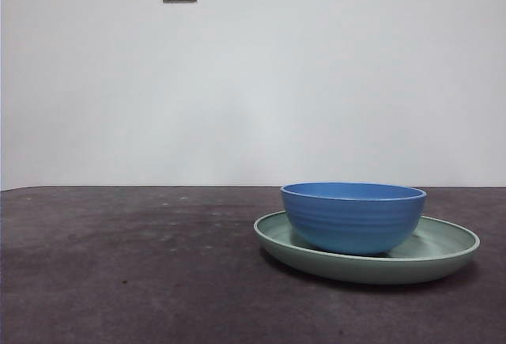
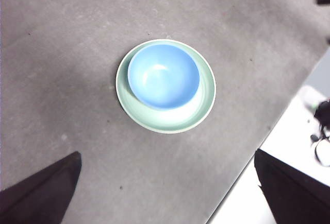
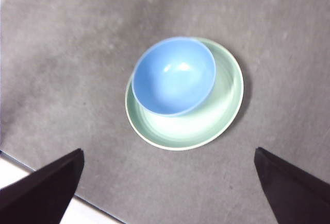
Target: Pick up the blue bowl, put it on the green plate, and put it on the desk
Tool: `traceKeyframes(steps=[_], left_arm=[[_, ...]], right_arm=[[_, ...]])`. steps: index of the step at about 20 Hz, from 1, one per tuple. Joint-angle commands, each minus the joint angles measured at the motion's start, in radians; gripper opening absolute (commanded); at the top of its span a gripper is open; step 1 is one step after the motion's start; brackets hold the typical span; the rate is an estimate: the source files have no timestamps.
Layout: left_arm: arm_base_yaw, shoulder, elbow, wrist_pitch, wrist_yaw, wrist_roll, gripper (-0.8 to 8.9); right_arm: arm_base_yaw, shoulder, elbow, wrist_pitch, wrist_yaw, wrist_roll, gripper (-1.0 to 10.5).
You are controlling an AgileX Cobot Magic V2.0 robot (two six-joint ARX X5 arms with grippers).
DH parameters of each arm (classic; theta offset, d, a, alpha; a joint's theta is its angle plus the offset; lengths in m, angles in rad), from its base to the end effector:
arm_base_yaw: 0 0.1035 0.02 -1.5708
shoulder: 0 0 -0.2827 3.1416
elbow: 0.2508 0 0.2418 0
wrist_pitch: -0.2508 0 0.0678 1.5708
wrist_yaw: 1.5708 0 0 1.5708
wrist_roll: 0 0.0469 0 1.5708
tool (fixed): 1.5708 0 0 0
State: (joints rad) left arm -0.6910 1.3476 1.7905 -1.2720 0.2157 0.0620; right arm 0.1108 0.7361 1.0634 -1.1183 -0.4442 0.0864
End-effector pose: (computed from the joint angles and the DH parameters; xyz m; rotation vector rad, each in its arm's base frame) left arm 0.1632 -0.1480 0.4500 0.2562 0.8068 -0.8792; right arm 0.0877 0.0300 0.3471 0.2127 0.8127 0.4915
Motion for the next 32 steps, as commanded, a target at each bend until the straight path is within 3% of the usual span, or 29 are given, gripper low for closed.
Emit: traceKeyframes(steps=[1, 6, 10, 22, 32], left_arm=[[-0.005, -0.091, -0.119, 0.043, 0.007, 0.04, 6.88], [-0.004, -0.29, -0.366, 0.157, 0.021, 0.043, 6.88], [-0.004, -0.387, -0.461, 0.216, 0.025, 0.043, 6.88], [-0.005, -0.414, -0.466, 0.216, 0.025, 0.039, 6.88], [-0.005, -0.414, -0.466, 0.218, 0.025, 0.038, 6.88]], right_arm=[[0.003, 0.039, 0.019, 0.003, 0.001, 0.01, 6.5], [0.003, 0.106, 0.019, 0.002, 0.001, 0.007, 6.5], [0.003, 0.127, 0.018, -0.01, 0.002, 0.007, 6.5], [0.003, 0.331, 0.016, -0.023, 0.035, -0.052, 6.5], [0.003, 0.621, 0.016, 0.147, 0.056, -0.077, 6.5]])
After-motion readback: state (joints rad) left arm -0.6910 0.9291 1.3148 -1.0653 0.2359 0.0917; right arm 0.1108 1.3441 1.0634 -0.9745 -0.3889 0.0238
